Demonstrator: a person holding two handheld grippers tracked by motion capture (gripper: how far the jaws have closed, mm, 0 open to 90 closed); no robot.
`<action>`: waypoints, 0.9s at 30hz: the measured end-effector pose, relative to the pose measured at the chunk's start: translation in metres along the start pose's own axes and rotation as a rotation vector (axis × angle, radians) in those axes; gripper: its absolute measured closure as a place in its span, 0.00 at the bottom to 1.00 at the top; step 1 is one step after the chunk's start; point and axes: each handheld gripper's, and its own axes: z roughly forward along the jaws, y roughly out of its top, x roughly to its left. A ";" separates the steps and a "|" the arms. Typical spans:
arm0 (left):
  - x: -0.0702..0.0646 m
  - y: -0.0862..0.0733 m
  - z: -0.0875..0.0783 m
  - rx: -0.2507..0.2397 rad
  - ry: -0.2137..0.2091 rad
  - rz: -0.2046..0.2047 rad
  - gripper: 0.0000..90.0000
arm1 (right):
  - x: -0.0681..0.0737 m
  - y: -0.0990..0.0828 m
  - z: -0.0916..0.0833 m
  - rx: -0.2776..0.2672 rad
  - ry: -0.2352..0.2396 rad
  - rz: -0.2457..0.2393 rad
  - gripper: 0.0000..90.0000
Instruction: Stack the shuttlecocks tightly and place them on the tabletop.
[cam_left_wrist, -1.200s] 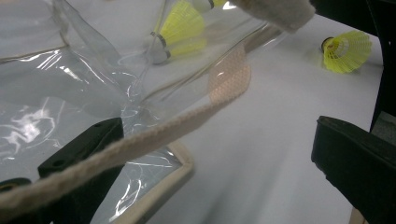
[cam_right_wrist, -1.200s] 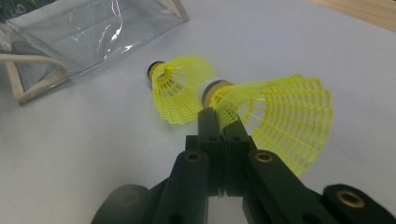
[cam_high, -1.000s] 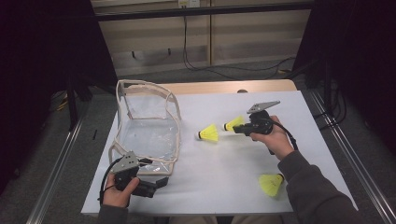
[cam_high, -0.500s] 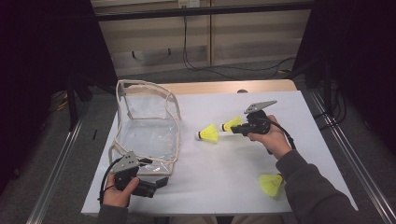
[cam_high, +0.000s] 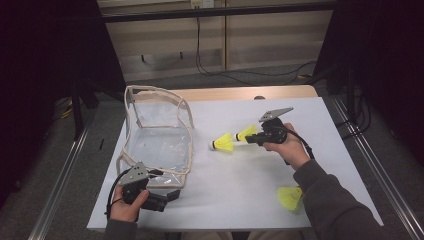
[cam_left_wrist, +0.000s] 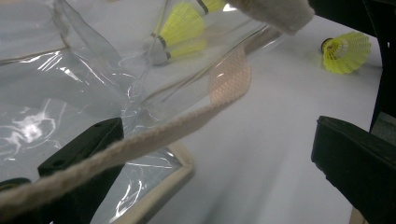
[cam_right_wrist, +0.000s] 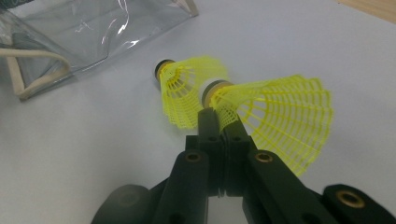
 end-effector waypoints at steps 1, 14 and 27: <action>0.000 0.000 0.000 0.000 0.000 -0.001 0.03 | 0.000 0.000 0.001 0.002 0.002 0.000 0.99; 0.000 0.000 0.000 -0.001 0.000 -0.002 0.03 | 0.002 0.004 0.003 0.012 0.006 -0.008 0.99; 0.000 0.000 0.000 -0.003 0.000 -0.003 0.03 | 0.007 0.008 0.009 0.017 0.021 -0.022 0.99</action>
